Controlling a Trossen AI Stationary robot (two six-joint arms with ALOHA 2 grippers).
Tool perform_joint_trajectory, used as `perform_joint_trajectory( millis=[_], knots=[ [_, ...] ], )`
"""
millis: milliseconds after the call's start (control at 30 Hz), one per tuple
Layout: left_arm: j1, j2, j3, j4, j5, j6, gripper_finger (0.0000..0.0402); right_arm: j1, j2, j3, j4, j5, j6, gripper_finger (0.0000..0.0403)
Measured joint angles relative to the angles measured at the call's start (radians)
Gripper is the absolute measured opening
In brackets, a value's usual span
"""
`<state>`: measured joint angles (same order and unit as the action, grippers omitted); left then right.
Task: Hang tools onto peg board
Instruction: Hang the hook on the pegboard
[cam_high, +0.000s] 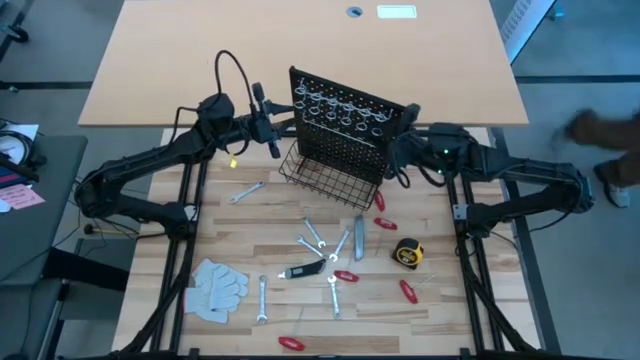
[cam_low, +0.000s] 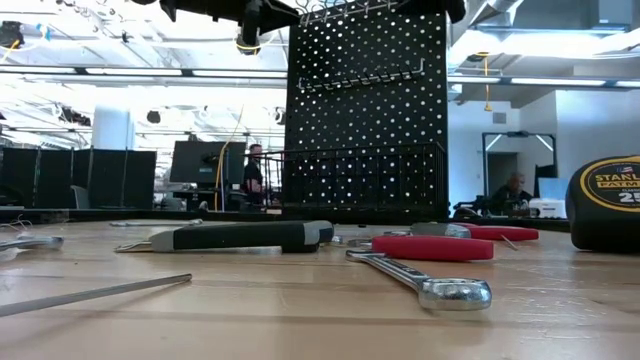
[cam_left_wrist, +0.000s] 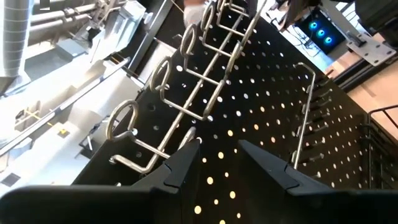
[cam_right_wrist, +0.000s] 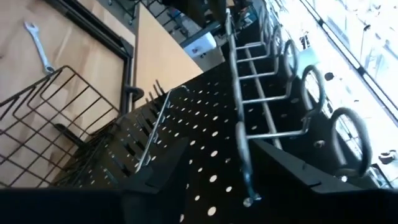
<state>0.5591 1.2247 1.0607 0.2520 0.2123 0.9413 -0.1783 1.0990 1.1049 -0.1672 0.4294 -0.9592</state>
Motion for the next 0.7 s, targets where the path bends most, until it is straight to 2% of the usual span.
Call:
perform_joint_trajectory(
  millis=[433,533,700],
  knots=[
    [-0.015,-0.004,0.0,0.002,-0.011,-0.037,0.0105,-0.006,-0.013,0.001,0.087,-0.001,-0.023,0.0016],
    [-0.026,-0.008,0.0,0.009,-0.013,-0.05,0.0105,-0.007,-0.014,0.001,0.104,-0.001,-0.04,0.001],
    [-0.04,-0.012,0.0,0.049,-0.034,-0.1,0.0105,-0.002,-0.014,0.001,0.121,-0.002,-0.041,0.0029]
  ],
)
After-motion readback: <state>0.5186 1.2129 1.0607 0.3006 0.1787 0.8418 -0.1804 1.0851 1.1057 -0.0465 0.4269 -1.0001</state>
